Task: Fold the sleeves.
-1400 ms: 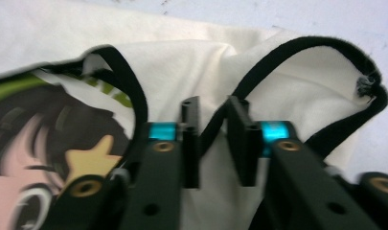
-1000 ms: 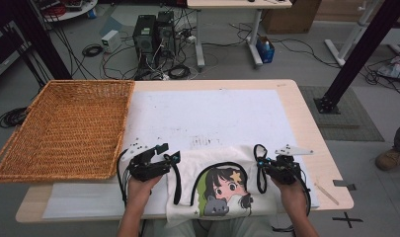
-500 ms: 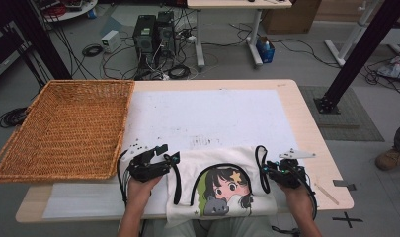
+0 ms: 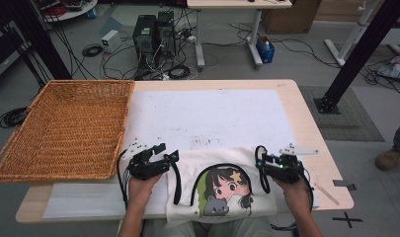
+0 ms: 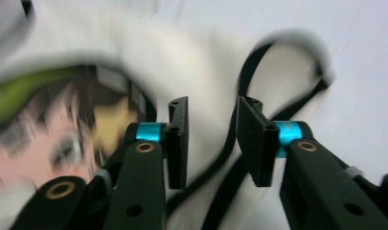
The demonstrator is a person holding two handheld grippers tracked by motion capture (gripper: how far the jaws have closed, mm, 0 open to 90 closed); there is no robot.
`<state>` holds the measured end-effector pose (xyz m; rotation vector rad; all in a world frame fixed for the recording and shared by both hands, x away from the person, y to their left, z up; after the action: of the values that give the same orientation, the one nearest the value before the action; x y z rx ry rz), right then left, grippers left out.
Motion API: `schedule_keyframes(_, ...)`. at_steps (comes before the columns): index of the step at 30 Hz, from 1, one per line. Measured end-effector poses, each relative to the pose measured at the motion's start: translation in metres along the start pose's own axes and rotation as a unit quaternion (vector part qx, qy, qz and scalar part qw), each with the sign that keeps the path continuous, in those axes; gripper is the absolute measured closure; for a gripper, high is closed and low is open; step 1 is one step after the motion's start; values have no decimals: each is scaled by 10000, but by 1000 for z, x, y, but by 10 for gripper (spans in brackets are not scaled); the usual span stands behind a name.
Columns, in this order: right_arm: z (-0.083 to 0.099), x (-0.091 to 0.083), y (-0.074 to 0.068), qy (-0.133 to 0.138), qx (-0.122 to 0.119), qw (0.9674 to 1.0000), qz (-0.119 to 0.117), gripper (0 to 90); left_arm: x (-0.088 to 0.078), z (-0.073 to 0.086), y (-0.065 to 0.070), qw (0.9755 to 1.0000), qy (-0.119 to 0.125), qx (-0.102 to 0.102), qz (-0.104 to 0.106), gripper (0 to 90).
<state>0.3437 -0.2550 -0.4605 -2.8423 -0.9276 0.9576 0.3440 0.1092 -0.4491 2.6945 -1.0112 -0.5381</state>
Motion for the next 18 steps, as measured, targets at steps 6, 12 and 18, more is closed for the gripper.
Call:
schedule_keyframes(6, -17, 46, 10, -577, -665, 9915, 954, 784, 1, 0, 0, 10000, 18, -53, -3, 326)
schedule_keyframes(12, -5, 44, 35, -718, -603, 9853, 1430, 841, 1, 0, 0, 10000, 11, -34, -28, 325)
schedule_keyframes(18, -5, 24, 43, -363, -186, 9900, 1353, 588, -1, -2, -4, 9998, 70, -64, -171, 322)
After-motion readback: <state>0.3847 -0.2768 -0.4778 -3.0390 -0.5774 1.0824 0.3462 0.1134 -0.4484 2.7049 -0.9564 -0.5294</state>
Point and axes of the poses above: each handheld gripper's, and its own axes: x roughly forward along the jaws, z roughly out of its underside, y roughly to its right, the point moved 6 cm from there along x, roughly forward along the jaws, and after that the axes turned 1 degree about x, right-handed, at the moved point
